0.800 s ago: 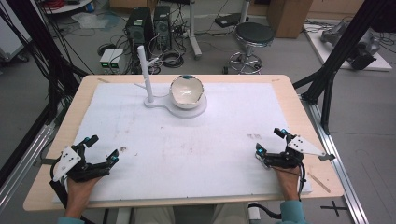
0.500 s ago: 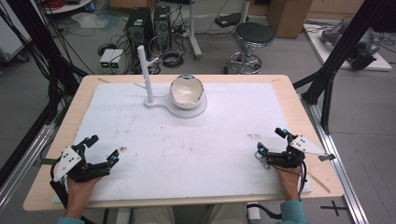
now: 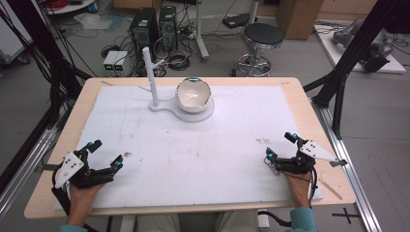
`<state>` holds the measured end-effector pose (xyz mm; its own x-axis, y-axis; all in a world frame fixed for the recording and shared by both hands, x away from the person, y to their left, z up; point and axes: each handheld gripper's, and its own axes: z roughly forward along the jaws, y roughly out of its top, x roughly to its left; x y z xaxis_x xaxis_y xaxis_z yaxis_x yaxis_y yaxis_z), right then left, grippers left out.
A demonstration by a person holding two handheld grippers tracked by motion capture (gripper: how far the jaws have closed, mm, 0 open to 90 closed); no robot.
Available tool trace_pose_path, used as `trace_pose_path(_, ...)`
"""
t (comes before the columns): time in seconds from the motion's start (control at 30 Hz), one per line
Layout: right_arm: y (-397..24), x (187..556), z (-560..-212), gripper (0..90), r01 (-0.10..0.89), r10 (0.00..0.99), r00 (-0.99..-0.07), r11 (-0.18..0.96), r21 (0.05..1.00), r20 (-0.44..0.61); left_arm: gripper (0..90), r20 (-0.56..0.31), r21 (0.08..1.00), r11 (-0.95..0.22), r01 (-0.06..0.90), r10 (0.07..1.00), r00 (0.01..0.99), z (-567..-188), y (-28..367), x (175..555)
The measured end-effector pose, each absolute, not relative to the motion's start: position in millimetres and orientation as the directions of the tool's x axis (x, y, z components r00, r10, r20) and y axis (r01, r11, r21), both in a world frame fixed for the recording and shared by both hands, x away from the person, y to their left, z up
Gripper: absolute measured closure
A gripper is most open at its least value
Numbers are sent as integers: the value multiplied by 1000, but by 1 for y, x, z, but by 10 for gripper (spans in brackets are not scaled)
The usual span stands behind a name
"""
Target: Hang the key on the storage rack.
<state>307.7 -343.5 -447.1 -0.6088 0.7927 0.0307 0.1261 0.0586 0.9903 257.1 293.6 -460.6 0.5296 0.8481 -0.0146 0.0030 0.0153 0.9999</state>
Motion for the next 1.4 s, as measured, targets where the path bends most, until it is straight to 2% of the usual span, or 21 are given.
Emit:
trace_pose_path(0.2,-342,308,-440,5,110,782,-624,71,991,13,62,-11,1000,11,3,848,530,-461,293,257)
trace_pose_path(0.3,-343,305,-428,5,94,778,-629,56,994,16,62,-15,1000,12,8,849,527,-460,294,258)
trace_pose_path(0.5,-350,305,-394,6,89,754,-656,118,989,-31,62,-15,1000,13,8,849,528,-461,293,257)
trace_pose_path(0.83,-352,315,-362,6,159,701,-709,257,953,-71,62,-13,1000,11,8,849,528,-461,293,257)
trace_pose_path(1.1,-348,324,-357,6,221,657,-750,352,910,-72,62,-10,1000,7,8,849,528,-460,293,258)
trace_pose_path(1.4,-339,340,-359,6,303,572,-818,523,796,-64,62,-12,1000,5,15,848,529,-460,293,258)
